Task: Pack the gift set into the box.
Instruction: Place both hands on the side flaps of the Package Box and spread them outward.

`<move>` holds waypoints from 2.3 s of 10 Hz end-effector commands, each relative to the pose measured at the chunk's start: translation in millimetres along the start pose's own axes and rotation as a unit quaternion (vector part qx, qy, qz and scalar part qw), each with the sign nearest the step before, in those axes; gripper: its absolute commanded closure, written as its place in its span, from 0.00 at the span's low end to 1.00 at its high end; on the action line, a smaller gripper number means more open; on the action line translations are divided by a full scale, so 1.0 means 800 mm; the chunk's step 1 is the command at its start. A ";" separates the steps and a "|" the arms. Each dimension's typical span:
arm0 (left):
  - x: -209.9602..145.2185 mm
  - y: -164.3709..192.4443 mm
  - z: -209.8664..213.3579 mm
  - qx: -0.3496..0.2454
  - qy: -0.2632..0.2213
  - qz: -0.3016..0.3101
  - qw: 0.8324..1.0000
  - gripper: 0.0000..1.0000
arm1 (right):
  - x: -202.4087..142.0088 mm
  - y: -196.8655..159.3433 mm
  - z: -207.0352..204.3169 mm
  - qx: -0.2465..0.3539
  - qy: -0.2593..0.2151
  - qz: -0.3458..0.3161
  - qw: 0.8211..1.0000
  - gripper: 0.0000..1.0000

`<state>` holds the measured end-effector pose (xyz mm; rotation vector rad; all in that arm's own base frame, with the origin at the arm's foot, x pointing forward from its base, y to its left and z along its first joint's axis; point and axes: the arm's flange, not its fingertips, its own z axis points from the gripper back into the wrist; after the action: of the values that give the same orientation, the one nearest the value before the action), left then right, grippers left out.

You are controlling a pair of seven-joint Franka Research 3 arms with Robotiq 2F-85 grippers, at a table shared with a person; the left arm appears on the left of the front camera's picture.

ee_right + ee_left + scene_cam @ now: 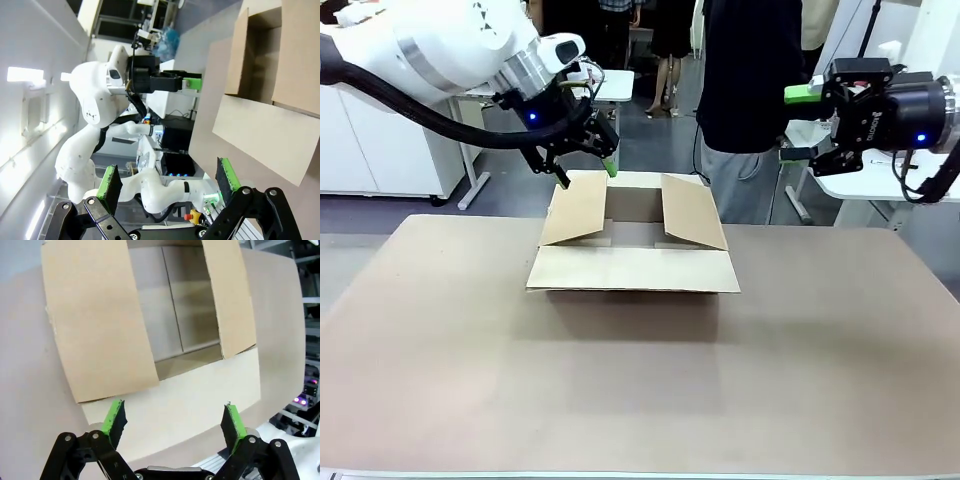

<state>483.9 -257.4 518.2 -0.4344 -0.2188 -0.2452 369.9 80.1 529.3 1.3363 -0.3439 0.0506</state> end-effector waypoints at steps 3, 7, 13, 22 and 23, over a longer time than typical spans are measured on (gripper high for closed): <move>0.058 -0.010 -0.061 0.059 0.022 -0.018 0.998 0.00 | 0.004 0.001 -0.003 0.011 -0.005 0.013 1.000 0.00; 0.110 -0.032 -0.114 0.197 0.046 0.024 0.979 0.00 | 0.004 0.001 -0.003 0.011 -0.005 0.013 1.000 0.00; 0.114 -0.042 -0.172 0.353 0.031 0.091 0.931 0.00 | 0.004 0.001 -0.003 0.011 -0.005 0.013 1.000 0.00; 0.101 -0.021 -0.142 0.426 0.011 0.109 0.898 0.00 | 0.004 0.001 -0.003 0.011 -0.005 0.013 1.000 0.00; 0.101 -0.014 -0.132 0.426 0.008 0.116 0.897 0.00 | 0.004 0.001 -0.003 0.011 -0.005 0.013 1.000 0.00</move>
<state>578.7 -341.1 447.5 0.3892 -0.2098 0.0548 369.9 79.8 529.6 1.3375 -0.3442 0.0510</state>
